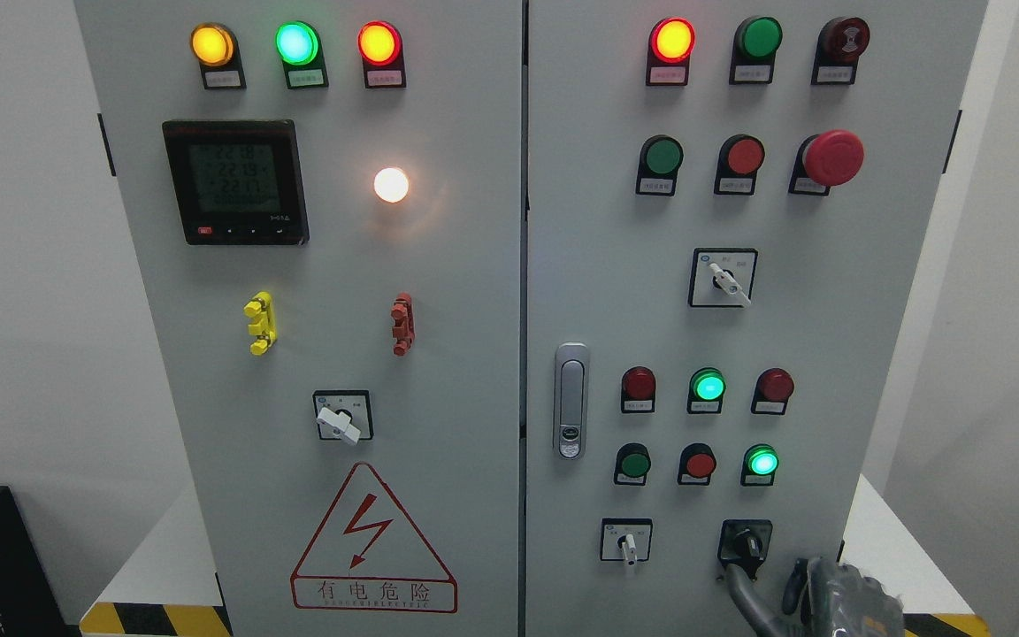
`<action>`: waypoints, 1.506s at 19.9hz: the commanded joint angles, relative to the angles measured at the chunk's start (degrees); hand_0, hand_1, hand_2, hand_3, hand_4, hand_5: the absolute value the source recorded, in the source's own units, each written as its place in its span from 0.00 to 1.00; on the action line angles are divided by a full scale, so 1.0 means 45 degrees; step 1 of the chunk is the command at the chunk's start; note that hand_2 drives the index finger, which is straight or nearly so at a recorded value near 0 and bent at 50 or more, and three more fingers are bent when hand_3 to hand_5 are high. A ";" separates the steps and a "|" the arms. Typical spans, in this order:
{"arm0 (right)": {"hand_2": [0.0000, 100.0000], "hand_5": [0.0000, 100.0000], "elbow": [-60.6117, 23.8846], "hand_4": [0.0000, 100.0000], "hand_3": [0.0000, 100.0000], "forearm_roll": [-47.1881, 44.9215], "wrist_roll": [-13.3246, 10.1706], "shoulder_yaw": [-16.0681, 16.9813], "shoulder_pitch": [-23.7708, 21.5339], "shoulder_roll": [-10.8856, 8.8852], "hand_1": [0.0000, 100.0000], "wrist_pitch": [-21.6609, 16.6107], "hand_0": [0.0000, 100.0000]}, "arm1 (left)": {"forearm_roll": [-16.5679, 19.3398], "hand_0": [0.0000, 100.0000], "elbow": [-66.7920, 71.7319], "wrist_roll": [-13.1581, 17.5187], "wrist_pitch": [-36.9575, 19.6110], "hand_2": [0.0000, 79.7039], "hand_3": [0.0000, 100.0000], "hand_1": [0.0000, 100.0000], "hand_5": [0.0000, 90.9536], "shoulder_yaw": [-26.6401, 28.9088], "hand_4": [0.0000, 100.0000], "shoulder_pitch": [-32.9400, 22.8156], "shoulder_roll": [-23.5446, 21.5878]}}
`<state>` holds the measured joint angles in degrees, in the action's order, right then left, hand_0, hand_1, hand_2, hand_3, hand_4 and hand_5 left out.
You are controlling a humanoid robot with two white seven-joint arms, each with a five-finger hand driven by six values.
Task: Flip black knob to close circuit
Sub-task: 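Raise the right hand up to the black rotary knob, then twist the black knob with the right hand's fingers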
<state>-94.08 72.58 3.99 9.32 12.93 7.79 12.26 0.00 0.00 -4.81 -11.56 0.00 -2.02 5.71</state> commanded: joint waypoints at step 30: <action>0.77 0.81 0.0516 0.78 0.94 0.0278 -0.0261 0.0840 0.0447 0.0047 0.06 -0.0127 0.00 | 0.0273 0.12 0.0273 0.0014 -0.0009 0.00 0.00 0.56 0.00 -0.0273 0.00 -0.0001 0.0000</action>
<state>-91.77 73.93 2.83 12.07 14.78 8.07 11.63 0.00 0.00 -4.78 -11.56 0.00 -2.02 5.71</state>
